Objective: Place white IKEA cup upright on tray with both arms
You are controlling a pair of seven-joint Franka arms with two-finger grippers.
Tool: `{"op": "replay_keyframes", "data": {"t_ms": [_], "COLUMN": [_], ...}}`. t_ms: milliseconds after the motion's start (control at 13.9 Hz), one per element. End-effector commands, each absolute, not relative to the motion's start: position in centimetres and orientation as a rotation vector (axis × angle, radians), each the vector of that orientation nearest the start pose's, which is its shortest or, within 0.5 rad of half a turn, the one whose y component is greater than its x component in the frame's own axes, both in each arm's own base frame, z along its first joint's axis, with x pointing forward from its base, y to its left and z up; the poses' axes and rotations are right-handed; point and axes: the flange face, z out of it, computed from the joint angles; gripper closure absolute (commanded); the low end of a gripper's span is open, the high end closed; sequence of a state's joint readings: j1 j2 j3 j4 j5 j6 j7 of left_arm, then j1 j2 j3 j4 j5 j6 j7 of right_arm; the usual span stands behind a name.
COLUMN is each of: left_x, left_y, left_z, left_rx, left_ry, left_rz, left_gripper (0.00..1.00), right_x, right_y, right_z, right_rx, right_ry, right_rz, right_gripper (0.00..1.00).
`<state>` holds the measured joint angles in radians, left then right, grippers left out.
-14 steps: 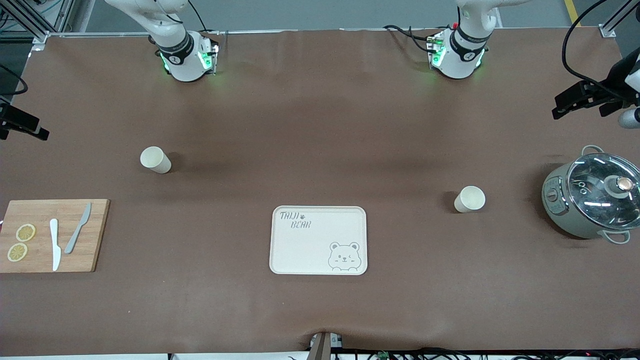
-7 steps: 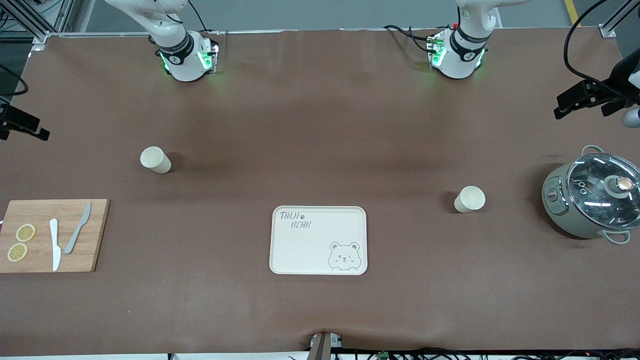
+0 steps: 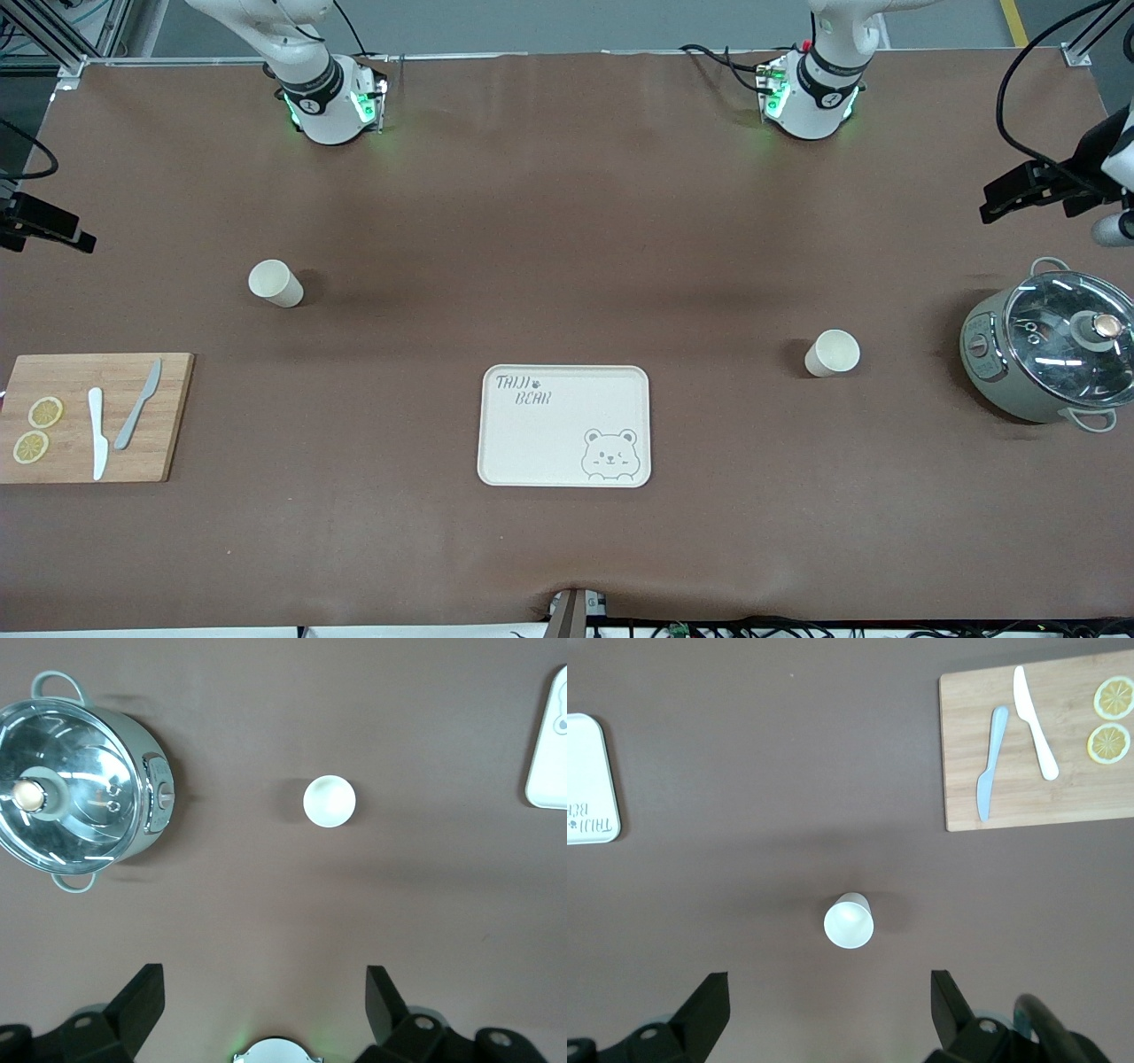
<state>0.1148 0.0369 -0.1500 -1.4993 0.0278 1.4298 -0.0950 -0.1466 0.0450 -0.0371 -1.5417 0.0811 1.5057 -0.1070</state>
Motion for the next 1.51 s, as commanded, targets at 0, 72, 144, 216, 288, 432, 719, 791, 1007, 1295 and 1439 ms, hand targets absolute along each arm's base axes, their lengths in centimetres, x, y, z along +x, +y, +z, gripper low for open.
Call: {"op": "replay_keyframes", "data": {"t_ms": [0, 72, 144, 216, 288, 432, 719, 791, 1007, 1295, 1439], "left_x": [55.6, 55.8, 55.8, 56.2, 56.4, 56.4, 57.3, 57.6, 58.2, 58.1, 58.3], "left_y": [-1.4, -1.3, -1.1, 0.2, 0.0, 0.0, -0.3, -0.2, -0.9, -1.1, -1.1], "left_z": [60.0, 58.8, 57.1, 55.3, 53.4, 49.7, 44.2, 43.0, 38.6, 33.8, 31.3], "left_rx": [-3.081, -3.081, -3.094, -3.119, -3.128, -3.131, -3.144, -3.147, -3.156, -3.169, -3.176], "left_ry": [-0.115, -0.113, -0.123, -0.165, -0.164, -0.161, -0.157, -0.157, -0.144, -0.139, -0.142], "left_rz": [0.176, 0.176, 0.176, 0.154, 0.143, 0.117, 0.038, 0.047, 0.083, 0.011, -0.014], "left_gripper": [0.00, 0.00, 0.00, 0.00, 0.00, 0.00, 0.00, 0.00, 0.00, 0.05, 0.10], "right_x": [55.2, 55.2, 55.1, 55.1, 55.0, 55.0, 56.2, 56.4, 55.7, 53.1, 51.6], "right_y": [-9.9, -10.4, -10.6, -10.9, -11.0, -11.7, -11.9, -12.0, -11.5, -10.7, -10.4], "right_z": [60.2, 60.1, 60.1, 60.0, 59.9, 59.6, 56.5, 54.7, 49.2, 42.8, 40.2], "right_rx": [-3.041, -3.042, -3.044, -3.053, -3.056, -3.066, -3.058, -3.050, -3.034, -3.038, -3.035], "right_ry": [0.111, 0.125, 0.128, 0.133, 0.136, 0.149, 0.146, 0.148, 0.145, 0.146, 0.151], "right_rz": [0.138, 0.140, 0.143, 0.150, 0.153, 0.166, 0.241, 0.280, 0.356, 0.348, 0.359], "right_gripper": [0.00, 0.00, 0.00, 0.00, 0.00, 0.00, 0.00, 0.00, 0.00, 0.00, 0.00]}}
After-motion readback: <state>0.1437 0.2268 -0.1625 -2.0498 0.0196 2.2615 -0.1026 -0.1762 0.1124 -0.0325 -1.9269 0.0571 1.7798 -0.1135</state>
